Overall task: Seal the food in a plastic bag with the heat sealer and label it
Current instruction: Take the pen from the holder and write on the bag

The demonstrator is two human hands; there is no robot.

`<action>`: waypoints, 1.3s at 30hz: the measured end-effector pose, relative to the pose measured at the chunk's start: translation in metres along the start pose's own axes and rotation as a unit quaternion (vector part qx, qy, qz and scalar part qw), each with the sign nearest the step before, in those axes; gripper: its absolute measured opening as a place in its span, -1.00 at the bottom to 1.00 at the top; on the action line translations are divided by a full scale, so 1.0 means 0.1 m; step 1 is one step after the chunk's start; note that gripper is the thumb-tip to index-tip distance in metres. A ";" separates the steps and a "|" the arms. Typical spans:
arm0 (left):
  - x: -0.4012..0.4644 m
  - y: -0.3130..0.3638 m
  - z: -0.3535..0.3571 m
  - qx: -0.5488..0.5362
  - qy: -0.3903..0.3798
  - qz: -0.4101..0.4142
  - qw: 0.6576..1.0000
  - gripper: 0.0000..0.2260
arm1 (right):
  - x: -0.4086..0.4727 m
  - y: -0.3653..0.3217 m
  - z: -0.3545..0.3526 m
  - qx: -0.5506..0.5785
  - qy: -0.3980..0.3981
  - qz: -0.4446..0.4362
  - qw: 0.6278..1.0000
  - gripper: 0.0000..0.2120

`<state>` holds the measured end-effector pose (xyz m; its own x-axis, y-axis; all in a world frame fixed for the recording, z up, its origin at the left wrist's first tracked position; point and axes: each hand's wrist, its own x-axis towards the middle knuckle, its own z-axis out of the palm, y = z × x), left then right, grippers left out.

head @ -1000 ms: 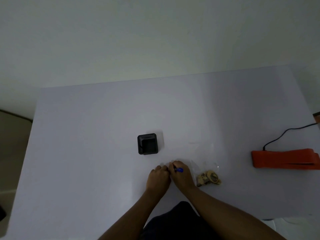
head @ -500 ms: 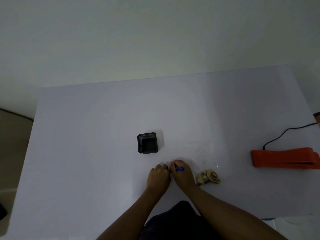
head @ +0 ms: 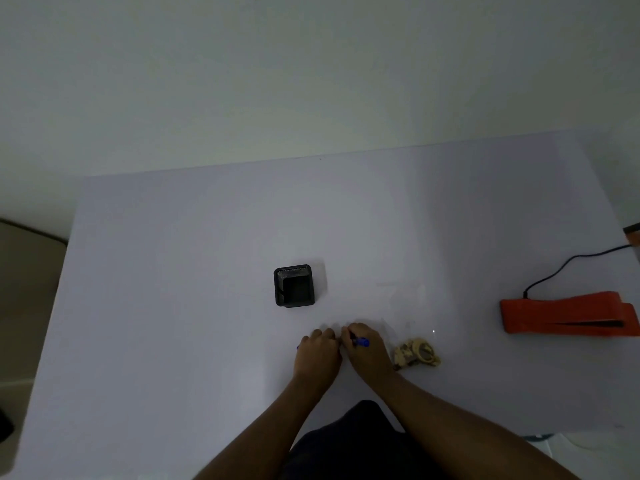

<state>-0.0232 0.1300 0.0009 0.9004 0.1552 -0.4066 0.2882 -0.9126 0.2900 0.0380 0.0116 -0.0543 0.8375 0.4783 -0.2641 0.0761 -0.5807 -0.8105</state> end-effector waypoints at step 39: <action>-0.06 0.05 -0.01 0.061 -0.020 0.000 0.998 -0.82 | -0.07 0.04 0.06 0.028 -0.002 0.005 1.000 -0.55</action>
<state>-0.0270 0.1251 0.0056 0.8859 0.1411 -0.4418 0.2433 -0.9524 0.1839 0.0296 0.0096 -0.0590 0.8354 0.4760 -0.2748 0.0374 -0.5480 -0.8356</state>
